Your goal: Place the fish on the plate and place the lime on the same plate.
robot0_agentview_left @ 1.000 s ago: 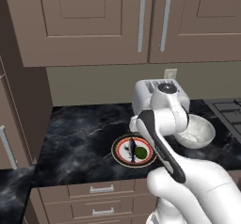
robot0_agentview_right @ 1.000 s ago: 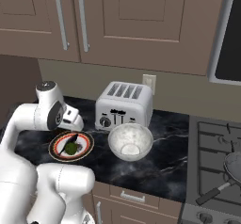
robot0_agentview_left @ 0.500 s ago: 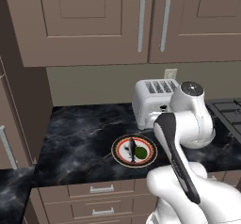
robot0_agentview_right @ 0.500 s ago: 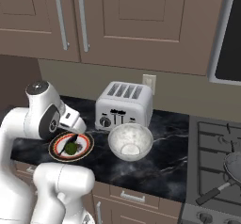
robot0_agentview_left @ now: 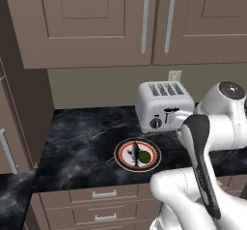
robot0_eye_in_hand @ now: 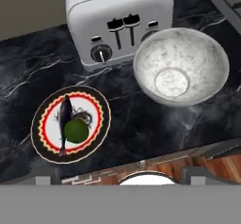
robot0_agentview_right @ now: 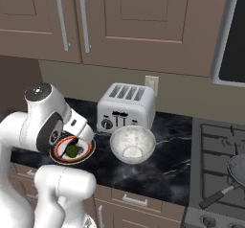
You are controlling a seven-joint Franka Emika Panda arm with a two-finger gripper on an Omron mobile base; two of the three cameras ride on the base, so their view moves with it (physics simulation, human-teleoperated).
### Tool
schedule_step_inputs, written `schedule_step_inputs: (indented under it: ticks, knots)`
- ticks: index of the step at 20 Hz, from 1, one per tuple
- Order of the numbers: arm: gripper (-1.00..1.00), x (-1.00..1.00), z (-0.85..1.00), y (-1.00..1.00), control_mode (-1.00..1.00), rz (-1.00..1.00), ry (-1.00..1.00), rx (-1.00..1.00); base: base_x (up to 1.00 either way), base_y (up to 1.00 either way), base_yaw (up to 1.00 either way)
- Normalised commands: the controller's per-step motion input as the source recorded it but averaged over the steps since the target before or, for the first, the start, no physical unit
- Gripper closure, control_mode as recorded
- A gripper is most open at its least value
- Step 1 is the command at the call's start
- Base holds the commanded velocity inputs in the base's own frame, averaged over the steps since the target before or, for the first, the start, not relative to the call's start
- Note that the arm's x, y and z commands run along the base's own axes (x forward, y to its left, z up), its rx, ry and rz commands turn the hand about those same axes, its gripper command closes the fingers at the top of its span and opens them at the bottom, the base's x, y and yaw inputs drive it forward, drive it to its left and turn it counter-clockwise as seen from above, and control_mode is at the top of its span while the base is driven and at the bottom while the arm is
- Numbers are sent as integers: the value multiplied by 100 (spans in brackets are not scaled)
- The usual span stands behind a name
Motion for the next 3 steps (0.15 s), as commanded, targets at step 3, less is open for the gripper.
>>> schedule_step_inputs:
  ticks: [3]
  knots:
    - [-100,-86,40,0,-100,-5,-27,1,0,0,0]
